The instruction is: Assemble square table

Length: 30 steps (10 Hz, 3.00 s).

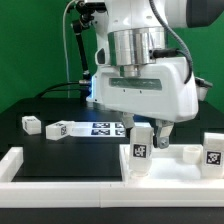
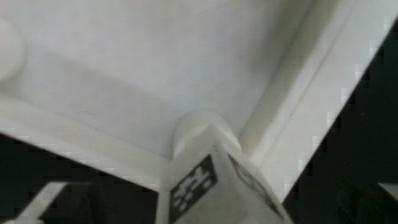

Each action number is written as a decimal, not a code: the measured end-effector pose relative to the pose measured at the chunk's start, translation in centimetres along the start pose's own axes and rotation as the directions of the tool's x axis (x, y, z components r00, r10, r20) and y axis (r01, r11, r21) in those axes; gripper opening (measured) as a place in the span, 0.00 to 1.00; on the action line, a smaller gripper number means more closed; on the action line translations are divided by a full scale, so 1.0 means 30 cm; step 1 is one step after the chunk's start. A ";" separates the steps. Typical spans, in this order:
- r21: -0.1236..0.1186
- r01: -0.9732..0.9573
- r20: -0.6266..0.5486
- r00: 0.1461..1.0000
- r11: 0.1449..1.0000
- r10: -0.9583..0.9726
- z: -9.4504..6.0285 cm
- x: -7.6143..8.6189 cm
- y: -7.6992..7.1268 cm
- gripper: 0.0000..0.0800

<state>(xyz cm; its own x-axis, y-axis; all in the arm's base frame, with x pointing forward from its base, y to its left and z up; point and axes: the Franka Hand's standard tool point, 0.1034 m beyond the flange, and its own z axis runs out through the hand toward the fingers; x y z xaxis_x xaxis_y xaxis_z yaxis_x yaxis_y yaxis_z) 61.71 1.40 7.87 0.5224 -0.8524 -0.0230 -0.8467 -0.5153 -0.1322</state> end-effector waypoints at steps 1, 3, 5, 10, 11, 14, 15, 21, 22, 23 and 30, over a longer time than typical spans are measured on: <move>-0.001 0.076 -0.001 0.997 0.997 -0.076 0.000 0.001 0.000 0.81; -0.023 0.442 -0.036 0.896 0.897 -0.443 -0.006 0.019 -0.022 0.81; -0.019 0.453 -0.042 0.890 0.891 -0.453 -0.004 0.018 -0.026 0.77; -0.016 0.237 -0.036 0.971 0.971 -0.237 0.001 0.027 -0.011 0.37; -0.021 0.048 -0.008 0.999 0.999 -0.048 0.004 0.043 -0.002 0.37; -0.014 -0.499 0.067 0.864 0.866 0.499 0.013 0.051 -0.010 0.37; -0.019 -0.596 0.077 0.800 0.803 0.595 0.014 0.054 -0.010 0.37; -0.009 -0.179 0.021 0.984 0.984 0.180 -0.003 0.031 -0.027 0.77; -0.004 -0.066 0.018 0.998 0.998 0.066 -0.004 0.033 -0.024 0.77; -0.004 -0.045 0.018 0.999 0.999 0.045 -0.001 0.034 -0.022 0.80; -0.010 0.417 -0.019 0.909 0.909 -0.417 -0.001 0.050 -0.029 0.81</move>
Offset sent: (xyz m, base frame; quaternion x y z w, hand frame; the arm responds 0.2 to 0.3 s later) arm 0.0171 0.0049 0.0021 0.0035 0.0492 -0.3458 0.9370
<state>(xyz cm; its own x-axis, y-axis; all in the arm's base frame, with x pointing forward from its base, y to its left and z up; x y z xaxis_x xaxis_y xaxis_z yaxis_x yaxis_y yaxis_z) 63.23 0.58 7.98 0.8260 -0.5612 0.0534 -0.5526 -0.8247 -0.1200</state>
